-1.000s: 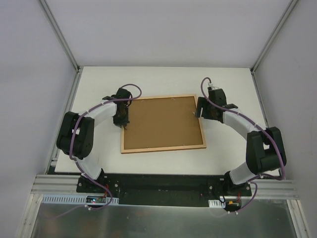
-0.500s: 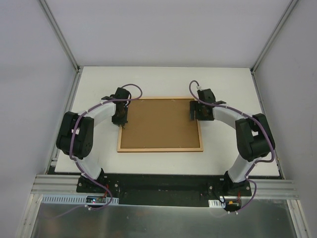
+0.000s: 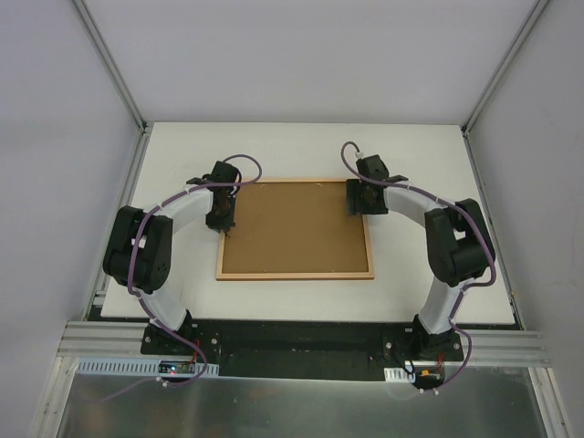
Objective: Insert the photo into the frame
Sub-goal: Press the fastener onto the backboard.
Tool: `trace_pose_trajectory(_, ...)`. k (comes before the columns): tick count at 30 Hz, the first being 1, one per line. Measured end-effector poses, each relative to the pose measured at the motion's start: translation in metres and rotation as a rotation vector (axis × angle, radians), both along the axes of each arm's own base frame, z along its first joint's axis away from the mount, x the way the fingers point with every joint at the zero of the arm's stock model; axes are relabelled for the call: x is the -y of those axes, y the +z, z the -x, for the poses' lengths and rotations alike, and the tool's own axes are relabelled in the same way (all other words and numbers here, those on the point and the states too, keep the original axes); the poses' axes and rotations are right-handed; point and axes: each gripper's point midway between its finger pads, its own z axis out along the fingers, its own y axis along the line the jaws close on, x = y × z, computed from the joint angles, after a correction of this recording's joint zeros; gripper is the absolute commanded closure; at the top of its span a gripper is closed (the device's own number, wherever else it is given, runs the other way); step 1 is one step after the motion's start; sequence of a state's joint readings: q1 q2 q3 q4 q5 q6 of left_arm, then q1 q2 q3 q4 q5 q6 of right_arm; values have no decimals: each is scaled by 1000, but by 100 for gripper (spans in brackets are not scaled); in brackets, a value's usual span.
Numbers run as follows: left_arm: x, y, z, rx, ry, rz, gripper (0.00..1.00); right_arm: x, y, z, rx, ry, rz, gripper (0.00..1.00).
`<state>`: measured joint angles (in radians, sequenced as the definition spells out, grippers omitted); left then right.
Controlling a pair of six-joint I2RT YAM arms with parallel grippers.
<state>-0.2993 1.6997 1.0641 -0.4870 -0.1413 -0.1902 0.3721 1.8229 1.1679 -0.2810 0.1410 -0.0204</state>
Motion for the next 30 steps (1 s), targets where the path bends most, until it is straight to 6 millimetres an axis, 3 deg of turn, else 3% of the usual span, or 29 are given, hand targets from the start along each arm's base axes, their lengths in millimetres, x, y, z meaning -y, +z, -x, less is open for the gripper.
trace_pose_trajectory(7, 0, 0, 0, 0, -1, 0, 100, -6, 0, -3, 0, 8, 7, 48)
trace_pose_trajectory(11, 0, 0, 0, 0, -1, -1, 100, -6, 1, -4, 5, 9, 14, 62)
trace_pose_trajectory(16, 0, 0, 0, 1, 0, -1, 100, 1, 0, -4, 5, -13, 35, 88)
trace_pose_trajectory(18, 0, 0, 0, 0, 1, 0, 100, 2, 1, -5, 8, -24, 34, 93)
trace_pose_trajectory(21, 0, 0, 0, 1, 0, -1, 100, 4, 1, -6, 10, -32, 39, 99)
trace_pose_trajectory(30, 0, 0, 0, 1, 3, 0, 100, 5, 1, -6, 8, -47, 31, 99)
